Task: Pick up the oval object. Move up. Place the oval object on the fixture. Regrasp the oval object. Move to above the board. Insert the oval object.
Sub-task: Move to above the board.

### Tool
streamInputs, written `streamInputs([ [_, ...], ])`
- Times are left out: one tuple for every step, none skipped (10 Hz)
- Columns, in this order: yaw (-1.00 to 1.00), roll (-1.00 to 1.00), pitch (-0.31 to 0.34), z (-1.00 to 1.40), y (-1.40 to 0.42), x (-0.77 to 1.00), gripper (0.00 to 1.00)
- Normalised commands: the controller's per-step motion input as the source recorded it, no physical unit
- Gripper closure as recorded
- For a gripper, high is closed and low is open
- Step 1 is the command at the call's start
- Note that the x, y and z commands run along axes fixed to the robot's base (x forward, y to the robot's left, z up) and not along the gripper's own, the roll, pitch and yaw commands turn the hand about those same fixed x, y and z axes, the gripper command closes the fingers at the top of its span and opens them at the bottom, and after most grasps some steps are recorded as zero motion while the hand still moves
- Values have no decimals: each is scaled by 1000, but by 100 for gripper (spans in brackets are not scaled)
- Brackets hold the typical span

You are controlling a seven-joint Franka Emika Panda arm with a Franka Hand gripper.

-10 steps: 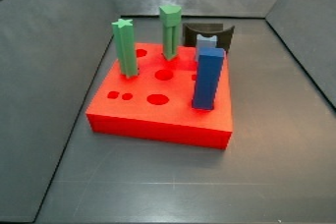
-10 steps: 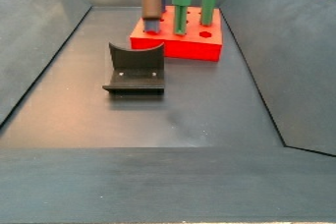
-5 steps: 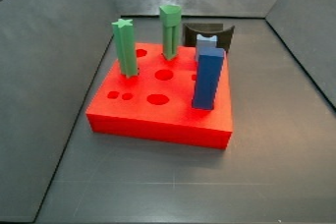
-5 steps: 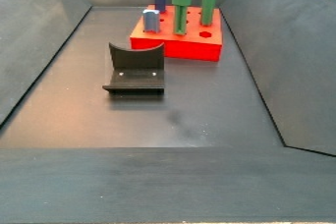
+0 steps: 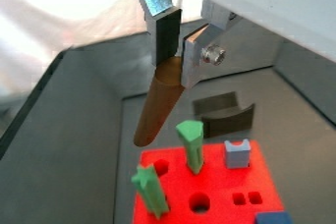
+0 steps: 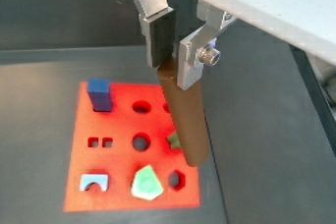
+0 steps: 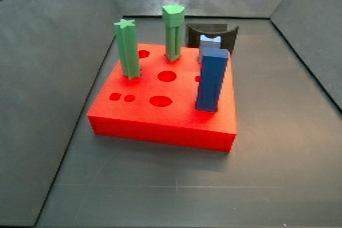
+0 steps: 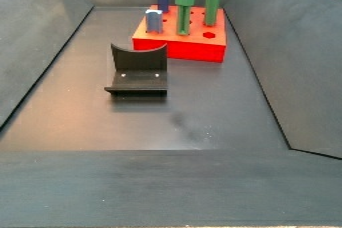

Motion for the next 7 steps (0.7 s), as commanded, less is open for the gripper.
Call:
streamInputs([
  [1000,-275,-82,61,-67,-42,100],
  [1000,-267,-101,47,-27,-32,100],
  [1000,-262,-120,29,-8,-25,100],
  [1000,-251,-149,12,1,-26,100],
  [1000,-244,-172,7,6,-32,100],
  [1000,-231,-213,3,15,-48,100],
  [1000,-222,-246,0,19,-61,100],
])
